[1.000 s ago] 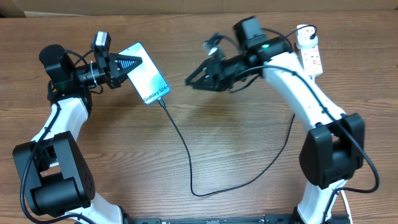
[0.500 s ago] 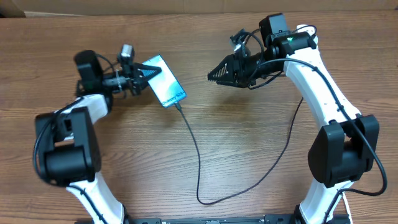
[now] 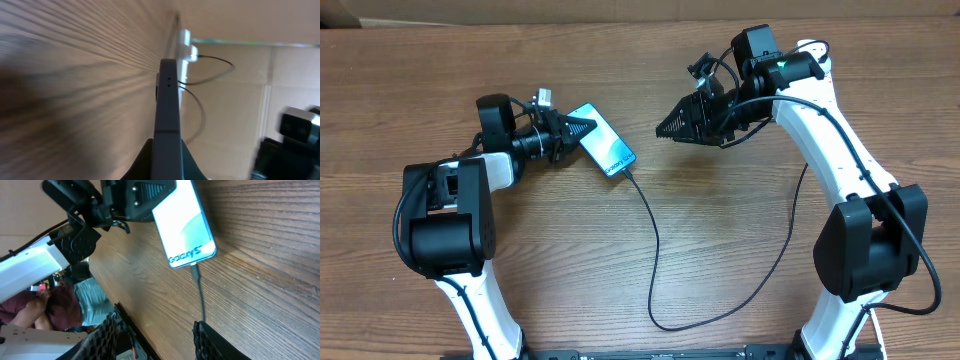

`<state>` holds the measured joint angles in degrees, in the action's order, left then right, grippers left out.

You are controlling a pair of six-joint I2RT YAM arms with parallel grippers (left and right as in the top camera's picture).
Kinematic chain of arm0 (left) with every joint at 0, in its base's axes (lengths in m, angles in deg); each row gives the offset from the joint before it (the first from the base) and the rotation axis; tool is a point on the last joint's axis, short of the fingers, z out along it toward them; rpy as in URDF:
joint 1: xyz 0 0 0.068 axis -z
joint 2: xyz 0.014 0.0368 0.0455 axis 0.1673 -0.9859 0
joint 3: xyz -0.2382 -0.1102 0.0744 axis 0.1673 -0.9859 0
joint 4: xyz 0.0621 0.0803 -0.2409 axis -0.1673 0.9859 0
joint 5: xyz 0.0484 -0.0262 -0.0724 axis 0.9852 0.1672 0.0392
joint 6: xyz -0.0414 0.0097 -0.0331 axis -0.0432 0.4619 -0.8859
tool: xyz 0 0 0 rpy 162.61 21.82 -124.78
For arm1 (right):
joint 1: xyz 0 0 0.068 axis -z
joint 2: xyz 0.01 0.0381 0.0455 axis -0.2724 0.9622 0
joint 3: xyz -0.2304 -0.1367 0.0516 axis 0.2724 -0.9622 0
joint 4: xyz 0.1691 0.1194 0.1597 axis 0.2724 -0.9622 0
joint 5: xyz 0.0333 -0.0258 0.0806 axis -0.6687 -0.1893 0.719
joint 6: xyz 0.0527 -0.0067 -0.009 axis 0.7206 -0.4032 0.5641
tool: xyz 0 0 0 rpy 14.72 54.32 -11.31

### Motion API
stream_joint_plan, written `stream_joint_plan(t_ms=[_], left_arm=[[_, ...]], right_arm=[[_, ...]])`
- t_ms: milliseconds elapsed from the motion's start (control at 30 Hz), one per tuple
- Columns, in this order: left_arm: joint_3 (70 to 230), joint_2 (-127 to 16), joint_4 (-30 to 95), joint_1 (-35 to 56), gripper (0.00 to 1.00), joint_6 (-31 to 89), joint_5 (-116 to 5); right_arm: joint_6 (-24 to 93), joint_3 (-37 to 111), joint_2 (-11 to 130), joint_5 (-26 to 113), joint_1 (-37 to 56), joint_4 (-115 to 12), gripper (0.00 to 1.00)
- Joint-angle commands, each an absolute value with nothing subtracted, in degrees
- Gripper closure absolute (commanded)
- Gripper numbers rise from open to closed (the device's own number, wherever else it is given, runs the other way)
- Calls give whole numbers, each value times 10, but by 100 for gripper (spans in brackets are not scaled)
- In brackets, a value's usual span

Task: Plug charger to phone and switch on socket
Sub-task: 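Lower the phone flat onto the table with the left gripper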

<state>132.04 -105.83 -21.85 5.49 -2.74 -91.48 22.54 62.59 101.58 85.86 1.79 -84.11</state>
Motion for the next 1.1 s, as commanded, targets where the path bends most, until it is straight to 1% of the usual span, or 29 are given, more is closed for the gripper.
stream_joint_plan(t_ms=[0,200,567,700,767,900,1000,1067], left_arm=[[1330,-1060,-185,56,95,72,-854],[1330,-1060,-90,56,96,147,-791],[1330,-1060,-78,55,95,155,-761],[1330,-1060,-70,55,86,157,-749],[1330,-1060,-70,55,80,161,-750],[1330,-1060,-70,55,62,161,-750],[1330,-1060,-69,55,51,161,-750],[1330,-1060,-67,55,47,161,-750]], right_arm=[[218,641,991,852,16,-840,51],[218,641,991,846,16,-842,51],[218,641,991,846,16,-843,50],[217,641,991,846,16,-843,50],[216,641,991,846,16,-843,50],[216,641,991,843,16,-843,50],[216,641,991,842,16,-843,50],[216,641,991,842,16,-843,50]])
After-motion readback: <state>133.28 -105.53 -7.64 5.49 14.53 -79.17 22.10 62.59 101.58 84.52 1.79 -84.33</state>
